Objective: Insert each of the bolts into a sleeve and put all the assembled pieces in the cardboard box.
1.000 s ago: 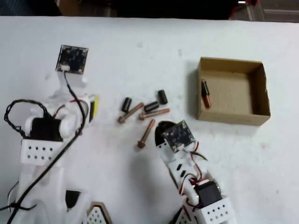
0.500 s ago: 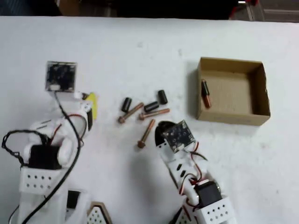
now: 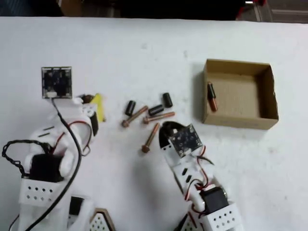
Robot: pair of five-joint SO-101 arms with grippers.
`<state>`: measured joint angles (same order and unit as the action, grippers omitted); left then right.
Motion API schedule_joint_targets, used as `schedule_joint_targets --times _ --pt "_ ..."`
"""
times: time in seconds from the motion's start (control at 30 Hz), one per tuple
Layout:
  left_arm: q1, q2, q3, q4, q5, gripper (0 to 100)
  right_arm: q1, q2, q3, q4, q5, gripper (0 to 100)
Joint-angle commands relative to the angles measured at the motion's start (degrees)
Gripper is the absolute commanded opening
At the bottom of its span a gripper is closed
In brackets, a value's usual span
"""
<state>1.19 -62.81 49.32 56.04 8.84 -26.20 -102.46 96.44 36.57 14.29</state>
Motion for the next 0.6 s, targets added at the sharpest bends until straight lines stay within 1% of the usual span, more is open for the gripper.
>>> schedule_joint_targets --times 0.0,0.1,0.2,0.4,0.57 --pt "2.5 -1.7 -2.0 -2.5 0.9 3 -0.6 -0.5 0.4 -4.4 -4.0 1.7" --pt "2.5 -1.7 -3.7 -2.5 2.1 3 -0.6 -0.5 0.4 -8.0 -8.5 1.7" --pt "2.5 -1.7 -5.6 -2.4 3.8 3 -1.7 -0.5 0.4 -10.5 -8.6 1.7" --pt "2.6 -1.7 -7.5 -2.5 4.0 3 -8.4 -0.5 0.4 -11.9 -8.6 1.7" --pt "4.8 -1.6 -10.5 -2.1 3.8 3 -9.2 -0.2 0.4 -17.0 -8.6 1.7"
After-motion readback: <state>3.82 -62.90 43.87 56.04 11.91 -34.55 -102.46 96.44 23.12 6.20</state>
